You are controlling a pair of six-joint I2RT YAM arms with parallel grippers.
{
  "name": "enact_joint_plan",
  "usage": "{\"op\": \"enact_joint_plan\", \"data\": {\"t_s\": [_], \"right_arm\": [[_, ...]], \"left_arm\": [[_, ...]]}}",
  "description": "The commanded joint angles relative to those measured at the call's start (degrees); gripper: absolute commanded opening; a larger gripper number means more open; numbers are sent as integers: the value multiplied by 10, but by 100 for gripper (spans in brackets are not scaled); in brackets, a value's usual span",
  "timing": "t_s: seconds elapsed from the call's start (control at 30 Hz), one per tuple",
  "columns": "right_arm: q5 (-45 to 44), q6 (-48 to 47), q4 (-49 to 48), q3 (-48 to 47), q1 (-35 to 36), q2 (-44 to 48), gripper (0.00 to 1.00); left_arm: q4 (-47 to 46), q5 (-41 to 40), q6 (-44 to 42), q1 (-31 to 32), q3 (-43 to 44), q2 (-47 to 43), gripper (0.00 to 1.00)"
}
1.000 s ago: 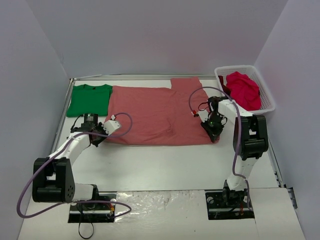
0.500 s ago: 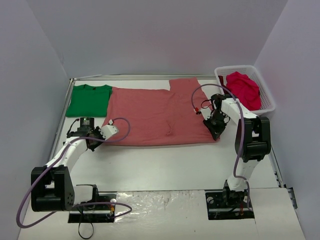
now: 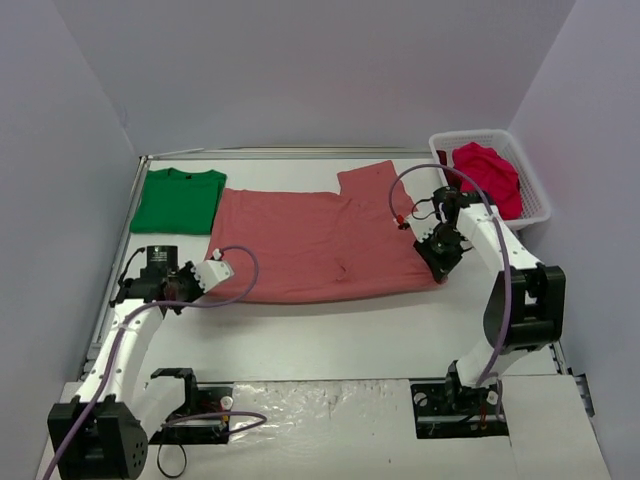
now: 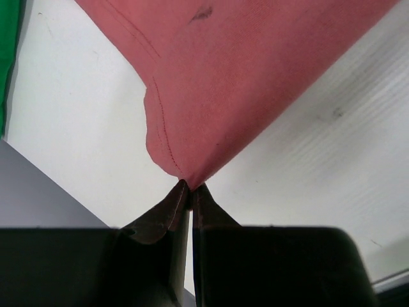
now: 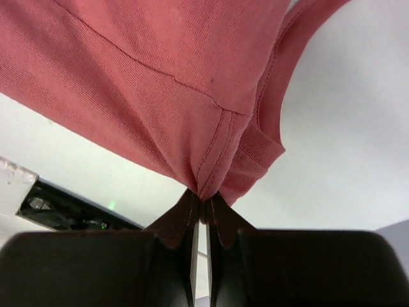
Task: Fold and stack the t-shirts
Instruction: Grap the side of the flattened tshirt furthest away from the robot with both arms
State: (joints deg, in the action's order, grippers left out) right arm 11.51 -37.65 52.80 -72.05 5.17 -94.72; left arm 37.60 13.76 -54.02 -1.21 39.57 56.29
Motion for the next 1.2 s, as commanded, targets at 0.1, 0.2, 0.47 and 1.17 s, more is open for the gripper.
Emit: {"op": "enact_joint_plan", "data": {"t_s": [0.1, 0.2, 0.47, 1.17], "right_arm": [[-8, -30, 104, 44, -7, 113, 0], [-10, -39, 125, 59, -7, 161, 0], [-37, -46, 151, 91, -8, 254, 0], [-30, -80, 151, 96, -7, 324, 65]], "left_arm": [[138, 22, -31, -6, 43, -77, 2], [179, 30, -35, -5, 58, -112, 2], [257, 48, -45, -5, 91, -162, 2], [339, 106, -92, -5, 134, -219, 25]]}}
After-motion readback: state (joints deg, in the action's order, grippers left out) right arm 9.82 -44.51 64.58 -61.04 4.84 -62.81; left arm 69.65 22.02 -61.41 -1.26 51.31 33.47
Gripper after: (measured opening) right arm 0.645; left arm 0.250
